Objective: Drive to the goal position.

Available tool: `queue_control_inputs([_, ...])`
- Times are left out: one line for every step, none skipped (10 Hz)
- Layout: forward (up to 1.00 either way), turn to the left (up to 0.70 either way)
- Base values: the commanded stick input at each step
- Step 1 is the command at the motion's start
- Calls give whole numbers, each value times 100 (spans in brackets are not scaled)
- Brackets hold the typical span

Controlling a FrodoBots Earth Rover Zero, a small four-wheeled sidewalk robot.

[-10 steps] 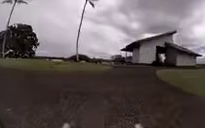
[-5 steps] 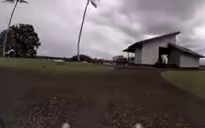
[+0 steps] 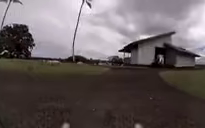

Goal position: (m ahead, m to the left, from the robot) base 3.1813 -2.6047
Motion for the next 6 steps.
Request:
queue_control_inputs([70, -35])
queue_control_inputs([70, -35])
queue_control_inputs([70, -35])
queue_control_inputs([70, -35])
queue_control_inputs([70, -35])
queue_control_inputs([70, -35])
